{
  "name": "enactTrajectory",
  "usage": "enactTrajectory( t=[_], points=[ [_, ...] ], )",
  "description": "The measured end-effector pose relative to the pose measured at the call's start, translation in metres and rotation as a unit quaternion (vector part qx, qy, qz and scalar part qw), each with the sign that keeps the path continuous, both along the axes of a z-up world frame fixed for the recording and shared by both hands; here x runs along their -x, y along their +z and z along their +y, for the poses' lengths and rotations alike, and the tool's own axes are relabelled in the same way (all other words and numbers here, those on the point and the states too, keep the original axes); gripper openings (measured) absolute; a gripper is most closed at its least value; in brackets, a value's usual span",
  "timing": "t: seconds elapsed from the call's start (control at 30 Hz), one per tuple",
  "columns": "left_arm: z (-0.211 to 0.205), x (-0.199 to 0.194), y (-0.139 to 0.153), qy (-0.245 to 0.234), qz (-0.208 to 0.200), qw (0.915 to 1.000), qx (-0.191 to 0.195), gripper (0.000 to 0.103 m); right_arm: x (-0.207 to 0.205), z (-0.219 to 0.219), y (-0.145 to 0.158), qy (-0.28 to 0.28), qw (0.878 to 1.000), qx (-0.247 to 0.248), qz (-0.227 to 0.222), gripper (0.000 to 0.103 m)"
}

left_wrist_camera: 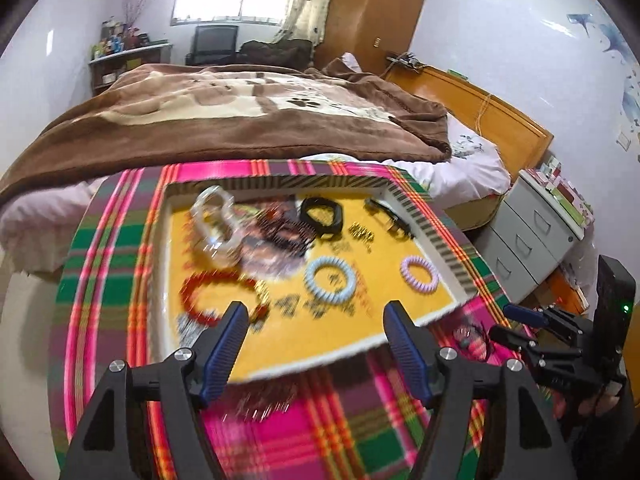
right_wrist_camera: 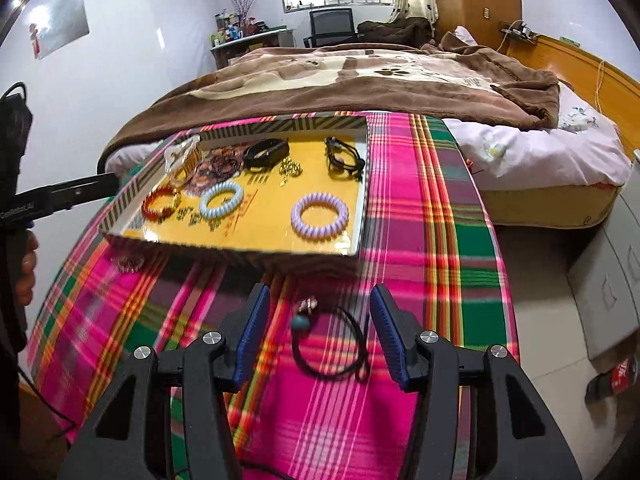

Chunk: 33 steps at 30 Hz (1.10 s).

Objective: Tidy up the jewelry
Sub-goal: 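Open the left tool releasing the chain while the right tool releases the lavender coil in the tray, then grasp the black cord pendant with the right tool while the left tool grasps the silver barrette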

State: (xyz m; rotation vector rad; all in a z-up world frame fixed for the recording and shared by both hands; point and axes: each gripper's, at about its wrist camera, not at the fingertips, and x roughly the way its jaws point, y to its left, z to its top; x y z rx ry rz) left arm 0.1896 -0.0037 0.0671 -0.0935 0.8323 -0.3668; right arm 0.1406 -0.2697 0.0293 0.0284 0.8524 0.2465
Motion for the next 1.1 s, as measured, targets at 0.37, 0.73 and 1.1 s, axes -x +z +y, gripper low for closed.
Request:
enactTrajectory(
  t=[0.37, 0.73, 1.1],
  points=[
    [0.043, 0.041, -0.016, 0.061, 0.004, 0.9982, -0.003, 0.072, 0.010, 0.010, -0.017, 0.001, 1.000, 0.018, 0.018, 0.053],
    [0.064, 0.056, -0.034, 0.096, 0.015, 0.9952, -0.013, 0.075, -0.001, 0.026, -0.033, 0.001, 0.999, 0.033, 0.039, 0.053],
    [0.078, 0.059, -0.049, 0.103, 0.027, 0.9943, -0.005, 0.075, -0.006, 0.034, -0.039, -0.012, 0.998, 0.049, 0.033, 0.051]
  ],
)
